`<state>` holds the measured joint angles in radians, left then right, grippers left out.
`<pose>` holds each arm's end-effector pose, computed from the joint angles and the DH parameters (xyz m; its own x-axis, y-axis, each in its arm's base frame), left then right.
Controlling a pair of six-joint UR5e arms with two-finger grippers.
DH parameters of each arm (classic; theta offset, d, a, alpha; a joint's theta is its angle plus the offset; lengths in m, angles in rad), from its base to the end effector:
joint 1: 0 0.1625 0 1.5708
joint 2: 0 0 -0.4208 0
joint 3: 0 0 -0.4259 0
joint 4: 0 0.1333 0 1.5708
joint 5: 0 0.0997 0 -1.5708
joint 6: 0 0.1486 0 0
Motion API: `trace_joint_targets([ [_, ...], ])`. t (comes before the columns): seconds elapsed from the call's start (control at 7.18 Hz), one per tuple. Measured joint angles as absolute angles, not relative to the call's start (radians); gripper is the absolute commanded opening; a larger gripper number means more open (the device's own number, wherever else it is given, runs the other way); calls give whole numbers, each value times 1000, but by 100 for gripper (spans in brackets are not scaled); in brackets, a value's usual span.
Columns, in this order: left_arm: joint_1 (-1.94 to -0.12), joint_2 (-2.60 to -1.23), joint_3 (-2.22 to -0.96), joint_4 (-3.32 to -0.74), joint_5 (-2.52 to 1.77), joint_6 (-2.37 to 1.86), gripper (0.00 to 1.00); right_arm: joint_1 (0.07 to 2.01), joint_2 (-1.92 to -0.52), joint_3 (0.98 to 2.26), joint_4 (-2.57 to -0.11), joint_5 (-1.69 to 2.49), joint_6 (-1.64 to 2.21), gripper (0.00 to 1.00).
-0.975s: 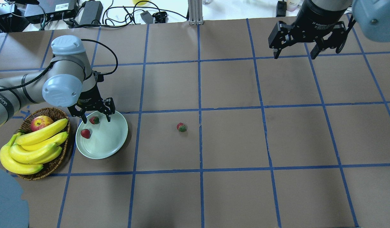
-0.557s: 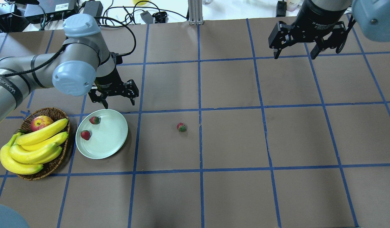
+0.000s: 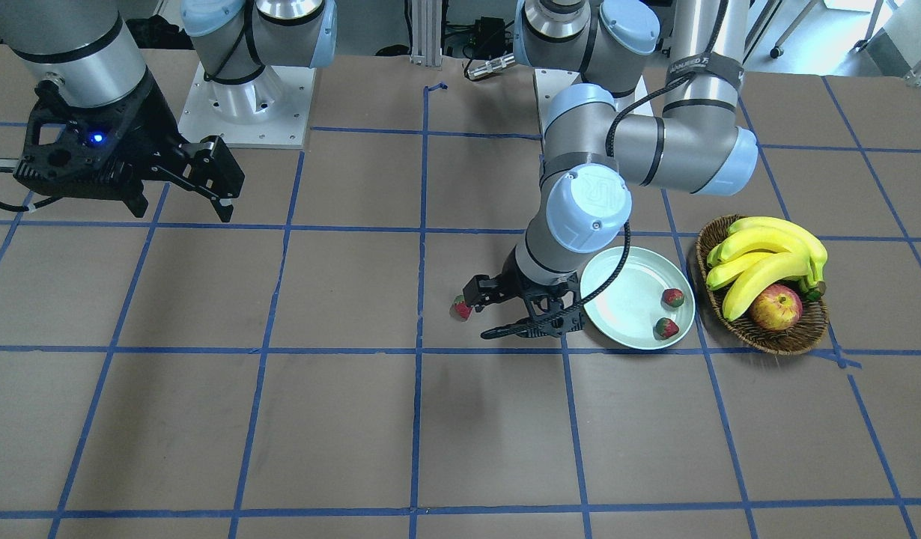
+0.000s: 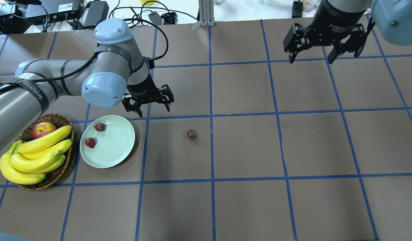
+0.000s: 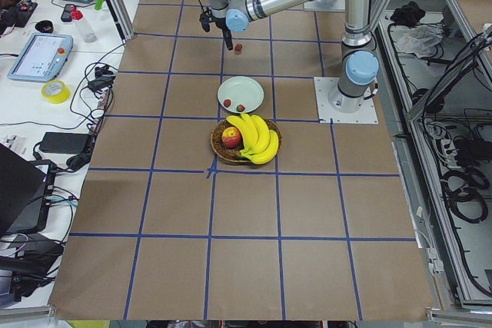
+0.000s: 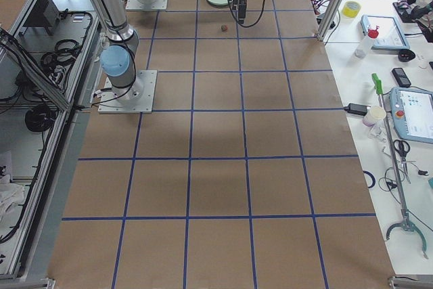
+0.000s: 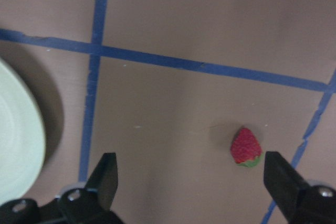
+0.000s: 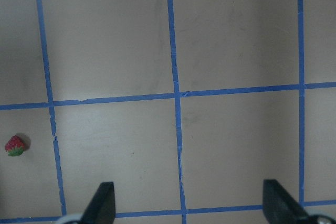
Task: Collect all strawberries into plate
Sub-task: 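Move the left gripper to the last strawberry and grasp it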
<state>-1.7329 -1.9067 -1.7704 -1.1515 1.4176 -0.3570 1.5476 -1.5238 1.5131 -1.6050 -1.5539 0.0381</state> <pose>-0.2487 -0.5541 0.1850 -0.9725 -0.2095 0.1015 -0.1916 0.9681 0.1616 0.1230 -0.5549 0.4434 -0.9980 0.0605 -0.0186 0.0612 0.9971 -0.0442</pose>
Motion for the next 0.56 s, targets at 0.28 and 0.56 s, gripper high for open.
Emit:
trace_joint_targets([
  [0.28, -1780, -1942, -1809, -1071, 1405, -394, 100, 1548, -1524, 1512, -1605, -1554, 38, 100],
  [0.56, -1791, -1980, -1852, -995, 1395, -411, 100, 1548, -1524, 1507, -1605, -1554, 38, 100],
])
